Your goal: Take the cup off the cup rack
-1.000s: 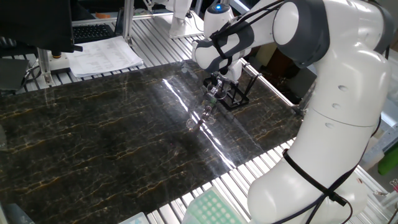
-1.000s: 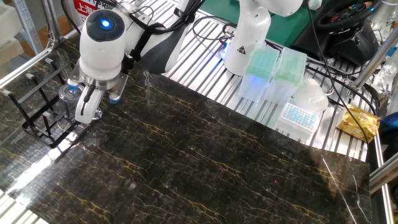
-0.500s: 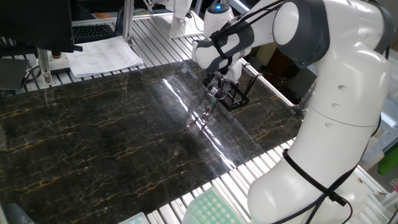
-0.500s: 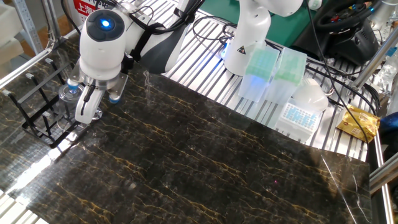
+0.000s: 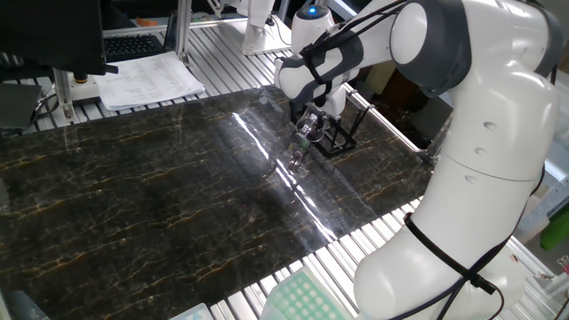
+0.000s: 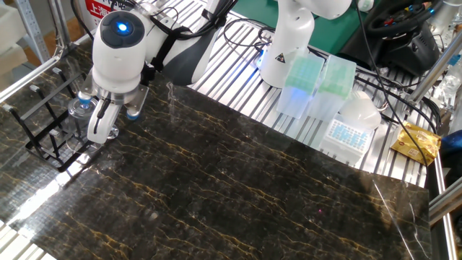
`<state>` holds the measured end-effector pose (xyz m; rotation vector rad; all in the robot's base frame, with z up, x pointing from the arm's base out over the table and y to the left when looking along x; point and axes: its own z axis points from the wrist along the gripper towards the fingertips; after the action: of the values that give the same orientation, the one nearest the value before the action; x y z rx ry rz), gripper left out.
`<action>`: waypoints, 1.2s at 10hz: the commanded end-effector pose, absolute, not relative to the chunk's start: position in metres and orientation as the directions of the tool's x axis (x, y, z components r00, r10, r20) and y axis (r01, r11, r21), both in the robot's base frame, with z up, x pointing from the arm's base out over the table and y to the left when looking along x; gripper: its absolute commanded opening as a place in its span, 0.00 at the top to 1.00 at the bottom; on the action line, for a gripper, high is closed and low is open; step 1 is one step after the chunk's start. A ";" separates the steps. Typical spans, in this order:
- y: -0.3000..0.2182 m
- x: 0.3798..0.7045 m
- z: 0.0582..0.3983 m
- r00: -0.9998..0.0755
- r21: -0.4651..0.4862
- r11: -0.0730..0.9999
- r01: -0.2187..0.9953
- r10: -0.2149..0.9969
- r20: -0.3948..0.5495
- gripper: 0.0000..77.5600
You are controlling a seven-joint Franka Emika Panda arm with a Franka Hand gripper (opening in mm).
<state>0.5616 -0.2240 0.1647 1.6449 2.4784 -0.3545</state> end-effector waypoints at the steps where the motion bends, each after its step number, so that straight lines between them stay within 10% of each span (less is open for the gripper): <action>1: -0.227 0.559 0.164 -0.374 -0.106 0.359 0.927 0.885 -0.276 0.00; 12: -0.253 0.524 0.156 -0.382 0.043 0.408 0.912 0.882 -0.275 0.00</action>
<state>0.5232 -0.2524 0.1554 1.5758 2.4118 -0.1727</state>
